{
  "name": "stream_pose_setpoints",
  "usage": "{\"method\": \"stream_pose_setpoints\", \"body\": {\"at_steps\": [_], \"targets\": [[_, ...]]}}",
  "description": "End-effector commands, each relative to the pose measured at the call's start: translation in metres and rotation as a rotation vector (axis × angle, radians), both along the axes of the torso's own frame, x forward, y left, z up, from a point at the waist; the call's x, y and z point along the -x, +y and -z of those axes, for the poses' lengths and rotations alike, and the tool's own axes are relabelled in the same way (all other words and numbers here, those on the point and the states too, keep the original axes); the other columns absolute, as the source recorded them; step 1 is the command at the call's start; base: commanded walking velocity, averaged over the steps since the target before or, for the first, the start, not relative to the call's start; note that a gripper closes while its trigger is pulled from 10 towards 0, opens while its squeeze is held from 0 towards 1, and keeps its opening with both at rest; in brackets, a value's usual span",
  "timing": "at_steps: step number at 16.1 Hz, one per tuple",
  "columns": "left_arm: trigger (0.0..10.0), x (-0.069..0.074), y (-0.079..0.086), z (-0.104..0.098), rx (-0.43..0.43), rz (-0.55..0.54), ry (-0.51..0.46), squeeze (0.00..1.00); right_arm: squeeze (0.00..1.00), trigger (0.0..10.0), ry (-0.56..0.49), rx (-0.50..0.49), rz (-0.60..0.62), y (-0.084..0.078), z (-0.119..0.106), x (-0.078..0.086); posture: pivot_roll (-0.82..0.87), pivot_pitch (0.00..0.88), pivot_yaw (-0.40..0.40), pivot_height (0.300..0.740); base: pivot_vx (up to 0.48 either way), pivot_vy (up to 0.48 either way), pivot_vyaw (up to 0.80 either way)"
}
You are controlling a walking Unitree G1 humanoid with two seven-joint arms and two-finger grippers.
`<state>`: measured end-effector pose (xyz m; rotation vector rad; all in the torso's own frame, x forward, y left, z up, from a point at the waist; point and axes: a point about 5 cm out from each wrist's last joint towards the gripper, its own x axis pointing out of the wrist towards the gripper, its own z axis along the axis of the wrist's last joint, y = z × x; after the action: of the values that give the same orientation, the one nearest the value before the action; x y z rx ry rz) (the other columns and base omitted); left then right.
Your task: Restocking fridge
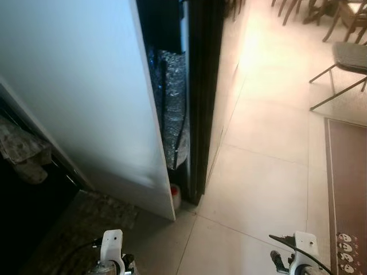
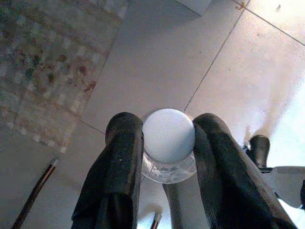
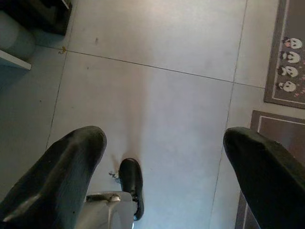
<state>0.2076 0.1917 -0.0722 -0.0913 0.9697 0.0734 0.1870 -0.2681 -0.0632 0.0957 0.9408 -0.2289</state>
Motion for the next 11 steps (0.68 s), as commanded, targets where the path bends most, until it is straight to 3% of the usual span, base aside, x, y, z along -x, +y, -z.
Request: {"method": "stream_pose_setpoints", "body": {"at_steps": [1,6,11], "targets": [[10.0,0.0010,0.0027,0.0002,-0.012,0.003,0.008,0.00,0.00,10.0,0.007,-0.004,0.019,-0.0027,0.0013,0.0044,-0.16,0.051,0.076,0.740,0.296,0.000,0.00],[10.0,0.0009,0.0028,0.0001,-0.013,0.006,0.007,0.00,0.00,10.0,0.008,-0.003,0.022,-0.0028,0.0013,0.0046,-0.17,0.052,0.077,0.740,0.281,0.000,0.00],[10.0,0.0014,0.0033,0.0004,-0.021,0.014,0.014,0.00,0.00,10.0,0.010,0.005,0.030,-0.0031,0.0017,0.0052,-0.17,0.043,0.077,0.740,0.000,0.000,0.00]]}}
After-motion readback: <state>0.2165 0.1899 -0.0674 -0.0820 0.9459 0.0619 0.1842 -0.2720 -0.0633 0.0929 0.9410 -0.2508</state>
